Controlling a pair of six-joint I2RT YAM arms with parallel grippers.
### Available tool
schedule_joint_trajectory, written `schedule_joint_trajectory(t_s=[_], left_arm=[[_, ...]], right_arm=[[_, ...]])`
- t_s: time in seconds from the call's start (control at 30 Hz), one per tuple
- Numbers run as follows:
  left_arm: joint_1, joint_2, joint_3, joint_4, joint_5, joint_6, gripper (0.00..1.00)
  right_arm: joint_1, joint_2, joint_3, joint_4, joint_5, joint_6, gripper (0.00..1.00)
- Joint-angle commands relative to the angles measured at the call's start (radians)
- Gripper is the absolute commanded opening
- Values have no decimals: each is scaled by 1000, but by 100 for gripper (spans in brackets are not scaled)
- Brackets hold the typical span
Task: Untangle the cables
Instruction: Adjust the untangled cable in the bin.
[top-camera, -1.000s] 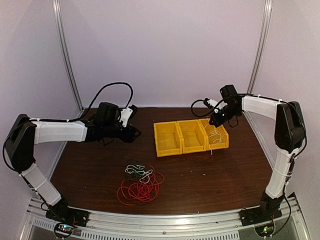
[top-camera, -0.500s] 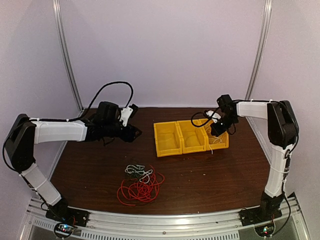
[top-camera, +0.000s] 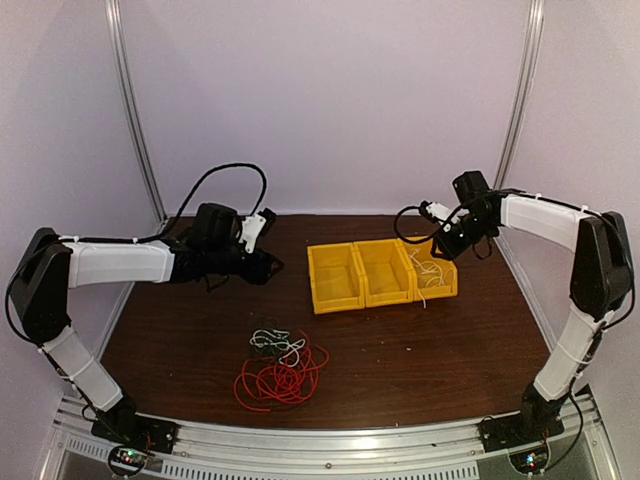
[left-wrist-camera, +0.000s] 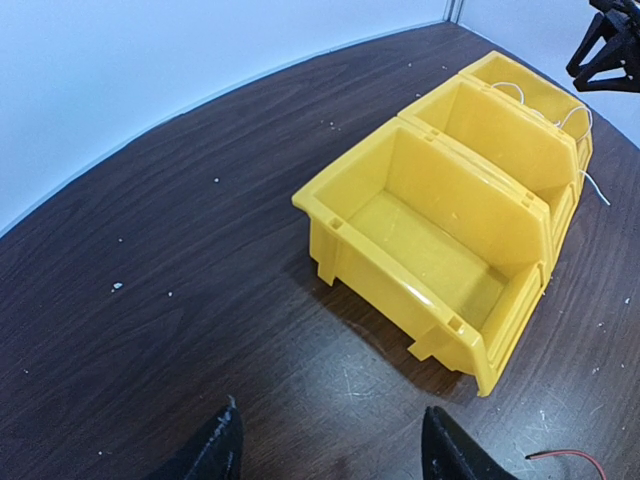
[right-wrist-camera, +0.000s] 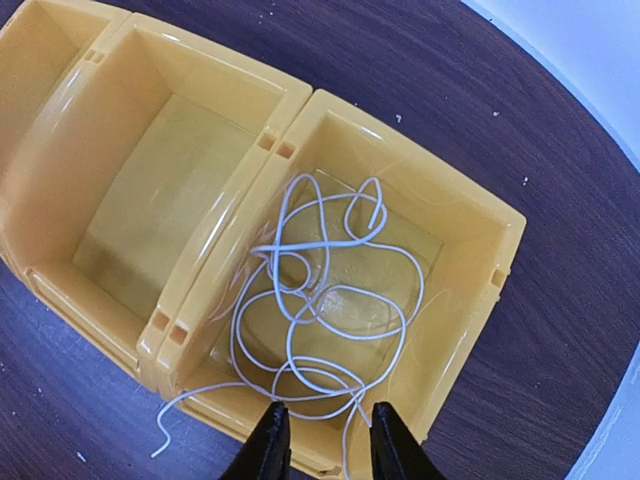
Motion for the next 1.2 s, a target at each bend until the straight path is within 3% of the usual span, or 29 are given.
schedule_joint_trajectory(t_s=[0.0, 0.2, 0.47, 0.73, 0.87, 1.07, 1.17], left_arm=[[0, 1, 25, 6, 11, 11, 62], [0, 8, 29, 2, 10, 13, 62], [0, 17, 32, -4, 3, 17, 62], [0, 18, 35, -7, 0, 21, 62], [0, 19, 36, -7, 0, 21, 62], [0, 19, 37, -10, -2, 22, 62], [0, 20, 37, -10, -1, 22, 62]], right_arm=[[7, -64, -103, -11, -11, -44, 30], [23, -86, -210, -4, -117, -81, 31], [38, -25, -211, -4, -250, -66, 35], [56, 21, -198, 6, -248, -59, 34], [57, 37, -195, 21, -233, -41, 25], [56, 32, -165, 5, -210, -46, 0], [54, 11, -143, 1, -165, -60, 0]])
